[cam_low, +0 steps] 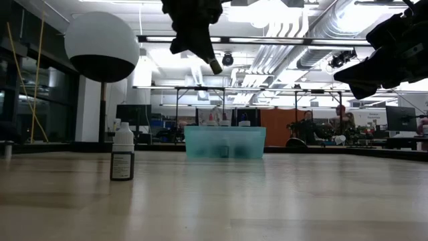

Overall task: Pick & Place food coloring
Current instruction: Put the green food coloring bottle into the light blue bin

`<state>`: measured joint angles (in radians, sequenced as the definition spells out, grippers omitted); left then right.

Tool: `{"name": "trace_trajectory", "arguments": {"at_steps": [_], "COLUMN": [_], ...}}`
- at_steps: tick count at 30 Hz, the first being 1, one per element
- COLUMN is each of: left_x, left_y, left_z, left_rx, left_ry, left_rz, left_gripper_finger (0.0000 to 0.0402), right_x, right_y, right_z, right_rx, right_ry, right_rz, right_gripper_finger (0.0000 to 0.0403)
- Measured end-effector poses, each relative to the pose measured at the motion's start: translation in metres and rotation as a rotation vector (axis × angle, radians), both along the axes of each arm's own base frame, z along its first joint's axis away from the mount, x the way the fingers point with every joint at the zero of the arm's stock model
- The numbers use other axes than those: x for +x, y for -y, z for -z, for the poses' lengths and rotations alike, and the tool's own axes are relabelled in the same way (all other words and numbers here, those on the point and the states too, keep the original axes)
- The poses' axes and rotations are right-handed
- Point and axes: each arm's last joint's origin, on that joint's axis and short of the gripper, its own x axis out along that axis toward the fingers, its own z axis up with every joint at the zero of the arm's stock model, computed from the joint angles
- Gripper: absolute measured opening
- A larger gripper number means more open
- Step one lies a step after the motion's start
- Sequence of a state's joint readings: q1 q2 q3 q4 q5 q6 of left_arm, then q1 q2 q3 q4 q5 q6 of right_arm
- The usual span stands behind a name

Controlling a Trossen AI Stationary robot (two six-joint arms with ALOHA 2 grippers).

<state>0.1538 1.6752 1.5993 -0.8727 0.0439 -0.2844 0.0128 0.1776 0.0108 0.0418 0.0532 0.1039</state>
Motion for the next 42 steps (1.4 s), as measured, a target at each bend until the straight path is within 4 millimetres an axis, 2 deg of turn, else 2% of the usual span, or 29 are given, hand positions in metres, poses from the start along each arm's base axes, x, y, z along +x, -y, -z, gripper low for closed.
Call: {"name": "trace_trajectory", "arguments": {"at_steps": [9,11,16,21,29,42], "left_x": [0.009,0.016,0.030,0.039,0.049,0.062], "left_y": [-0.045,-0.055,-0.078,-0.096,-0.108,-0.114], "left_z": [-0.006,-0.004,0.006,0.034,0.075,0.110], "left_rx": [0.004,0.009,0.014,0.008,0.006,0.017], "left_ry": [-0.044,-0.059,-0.129,-0.254,-0.400,-0.464], "left_rz": [-0.101,-0.112,-0.154,-0.189,-0.195,-0.203], "left_gripper_finger": [0.0035,0.0035,0.0035,0.0035,0.0035,0.0035], "right_x": [0.000,0.000,0.000,0.000,0.000,0.000], "right_y": [0.000,0.000,0.000,0.000,0.000,0.000], "right_z": [0.000,0.000,0.000,0.000,0.000,0.000], "right_rx": [0.000,0.000,0.000,0.000,0.000,0.000], "right_ry": [0.000,0.001,0.000,0.001,0.000,0.001], "right_rz": [0.000,0.000,0.000,0.000,0.000,0.000], "right_gripper_finger": [0.0000,0.0000,0.0000,0.0000,0.0000,0.0000]}}
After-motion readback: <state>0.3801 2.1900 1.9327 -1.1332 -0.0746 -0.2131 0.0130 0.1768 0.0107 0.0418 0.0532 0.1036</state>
